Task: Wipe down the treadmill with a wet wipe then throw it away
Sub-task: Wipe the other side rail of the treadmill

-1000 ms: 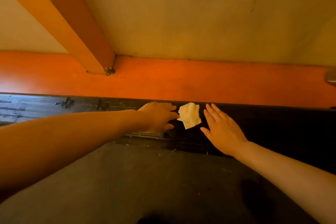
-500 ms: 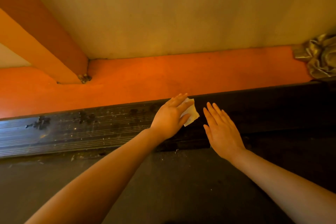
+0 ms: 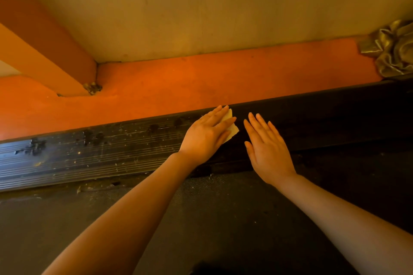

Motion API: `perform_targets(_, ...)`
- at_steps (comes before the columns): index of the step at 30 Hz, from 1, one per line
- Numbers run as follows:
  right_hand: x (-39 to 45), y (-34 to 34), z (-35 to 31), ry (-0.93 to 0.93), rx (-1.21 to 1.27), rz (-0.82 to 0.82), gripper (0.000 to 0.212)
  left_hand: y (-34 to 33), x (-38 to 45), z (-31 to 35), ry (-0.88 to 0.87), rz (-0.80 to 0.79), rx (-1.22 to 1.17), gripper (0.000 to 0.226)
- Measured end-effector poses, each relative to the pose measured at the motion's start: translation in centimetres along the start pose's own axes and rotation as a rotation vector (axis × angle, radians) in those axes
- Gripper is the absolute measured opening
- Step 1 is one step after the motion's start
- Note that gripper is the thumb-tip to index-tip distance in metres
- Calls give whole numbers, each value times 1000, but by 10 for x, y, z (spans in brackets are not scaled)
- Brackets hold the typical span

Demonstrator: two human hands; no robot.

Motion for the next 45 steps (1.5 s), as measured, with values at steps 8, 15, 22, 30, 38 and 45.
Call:
perform_targets(8, -3, 0, 1, 17, 22, 24, 56, -1, -26, 10, -8, 70, 44, 43)
perform_targets(15, -2, 0, 1, 4, 14, 41, 55, -12, -54, 20, 103, 154, 93, 46)
perform_targets(22, -2, 1, 1, 10, 23, 48, 55, 0, -35, 2, 229, 195, 67, 48)
perform_targets(30, -2, 1, 2, -6, 20, 45, 56, -5, -38, 1, 252, 152, 82, 48)
perform_targets(38, -2, 1, 0, -45, 10, 37, 58, -21, -65, 17, 164, 99, 119, 52)
perform_targets(45, -4, 2, -3, -62, 38, 46, 57, -10, -43, -6, 215, 40, 135, 55)
Point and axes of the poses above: each hand's wrist, its own x-axis towards the middle knuckle, its own y-axis out of the back of the hand, z = x × y, the point moved 10 cm from there along x, towards the middle knuckle, and after that the axes turned 4 degrees about -x, right-handed, at the moved point
